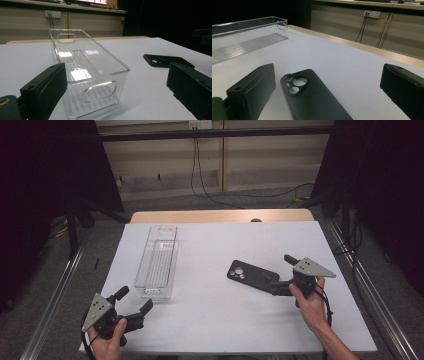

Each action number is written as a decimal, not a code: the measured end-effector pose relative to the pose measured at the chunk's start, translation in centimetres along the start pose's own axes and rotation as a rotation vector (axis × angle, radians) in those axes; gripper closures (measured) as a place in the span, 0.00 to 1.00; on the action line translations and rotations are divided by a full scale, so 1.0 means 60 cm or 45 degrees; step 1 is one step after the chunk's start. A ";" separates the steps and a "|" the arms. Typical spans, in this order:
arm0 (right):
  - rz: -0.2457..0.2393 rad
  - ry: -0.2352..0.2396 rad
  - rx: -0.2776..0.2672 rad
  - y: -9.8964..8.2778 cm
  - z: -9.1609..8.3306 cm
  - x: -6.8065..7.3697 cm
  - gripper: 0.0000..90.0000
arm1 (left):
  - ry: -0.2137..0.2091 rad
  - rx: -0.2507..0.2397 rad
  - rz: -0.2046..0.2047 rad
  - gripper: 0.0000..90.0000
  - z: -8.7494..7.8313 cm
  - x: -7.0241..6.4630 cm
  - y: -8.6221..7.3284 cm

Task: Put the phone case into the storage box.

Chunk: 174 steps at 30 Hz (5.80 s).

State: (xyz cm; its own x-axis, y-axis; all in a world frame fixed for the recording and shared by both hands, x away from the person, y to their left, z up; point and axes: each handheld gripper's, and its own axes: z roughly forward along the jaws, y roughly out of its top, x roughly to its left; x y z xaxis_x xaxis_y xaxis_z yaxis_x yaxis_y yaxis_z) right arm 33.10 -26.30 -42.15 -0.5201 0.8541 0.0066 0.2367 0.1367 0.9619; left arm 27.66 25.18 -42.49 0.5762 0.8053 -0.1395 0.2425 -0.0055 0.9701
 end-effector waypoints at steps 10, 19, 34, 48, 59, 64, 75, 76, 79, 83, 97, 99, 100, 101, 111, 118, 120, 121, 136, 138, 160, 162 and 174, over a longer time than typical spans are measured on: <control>-0.044 0.045 0.077 0.010 0.043 -0.004 0.01 | -0.003 -0.001 -0.008 0.03 0.002 0.000 0.000; -0.031 0.043 0.165 0.017 0.070 -0.017 0.02 | -0.009 0.007 -0.003 0.03 0.004 0.000 0.000; 0.017 0.094 0.400 0.030 0.111 -0.034 0.02 | -0.011 0.004 -0.009 0.03 0.007 0.001 0.001; -0.006 0.255 0.618 0.044 0.126 -0.041 0.02 | -0.015 0.013 -0.006 0.03 0.008 0.002 0.001; -0.093 0.346 0.807 0.034 0.141 -0.046 0.04 | -0.018 0.013 -0.012 0.03 0.009 0.001 0.000; -0.131 0.381 0.857 0.038 0.150 -0.048 0.04 | -0.020 0.015 -0.003 0.03 0.009 0.002 0.001; -0.204 0.456 1.010 0.023 0.174 -0.040 0.06 | -0.022 0.021 -0.003 0.03 0.010 0.001 0.000; -0.204 0.456 1.010 0.023 0.174 -0.040 0.06 | -0.022 0.021 -0.003 0.03 0.010 0.001 0.000; -0.216 0.470 1.023 0.020 0.177 -0.039 0.06 | -0.022 0.022 -0.007 0.03 0.011 0.001 0.000; -0.232 0.485 1.043 0.018 0.181 -0.036 0.06 | -0.026 0.023 -0.002 0.03 0.011 0.001 0.000; -0.345 0.479 1.114 0.012 0.198 -0.013 0.00 | -0.029 0.026 0.003 0.03 0.010 0.001 0.000; -0.347 0.484 1.113 0.012 0.197 -0.014 0.01 | -0.030 0.027 0.003 0.03 0.010 0.001 0.000; -0.345 0.485 1.113 0.012 0.197 -0.014 0.01 | -0.030 0.027 0.003 0.03 0.010 0.001 0.000; -0.346 0.480 1.117 0.012 0.197 -0.013 0.01 | -0.028 0.027 0.002 0.03 0.011 0.001 0.000; -0.367 0.466 1.157 0.015 0.200 -0.009 0.02 | -0.032 0.031 0.009 0.03 0.010 0.000 0.001; -0.362 0.473 1.148 0.019 0.195 -0.009 0.11 | -0.034 0.032 0.008 0.03 0.011 0.000 0.000; -0.367 0.473 1.156 0.021 0.195 -0.008 0.14 | -0.037 0.035 0.012 0.03 0.012 -0.001 0.000; -0.366 0.473 1.151 0.021 0.194 -0.008 0.14 | -0.039 0.035 0.008 0.03 0.012 -0.001 0.000; -0.342 0.464 1.130 0.022 0.190 -0.010 0.16 | -0.032 0.031 -0.003 0.03 0.012 0.002 0.000; -0.332 0.459 1.124 0.022 0.189 -0.011 0.16 | -0.033 0.030 -0.003 0.03 0.012 0.002 0.000; -0.216 0.453 0.886 0.032 0.152 -0.024 0.16 | -0.037 0.033 -0.005 0.03 0.010 0.003 0.001; -0.207 0.453 0.859 0.032 0.149 -0.025 0.16 | -0.038 0.032 -0.004 0.03 0.011 0.003 0.001; -0.132 0.428 0.718 0.026 0.133 -0.031 0.16 | -0.042 0.028 -0.007 0.03 0.015 0.002 0.002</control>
State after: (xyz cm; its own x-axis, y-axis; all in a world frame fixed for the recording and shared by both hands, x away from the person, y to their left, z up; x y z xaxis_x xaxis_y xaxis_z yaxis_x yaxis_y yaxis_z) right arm 40.96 -23.66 -42.85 -0.7692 0.6320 0.0943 0.5175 0.5296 0.6721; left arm 28.49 24.75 -42.57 0.6004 0.7852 -0.1518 0.2624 -0.0141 0.9649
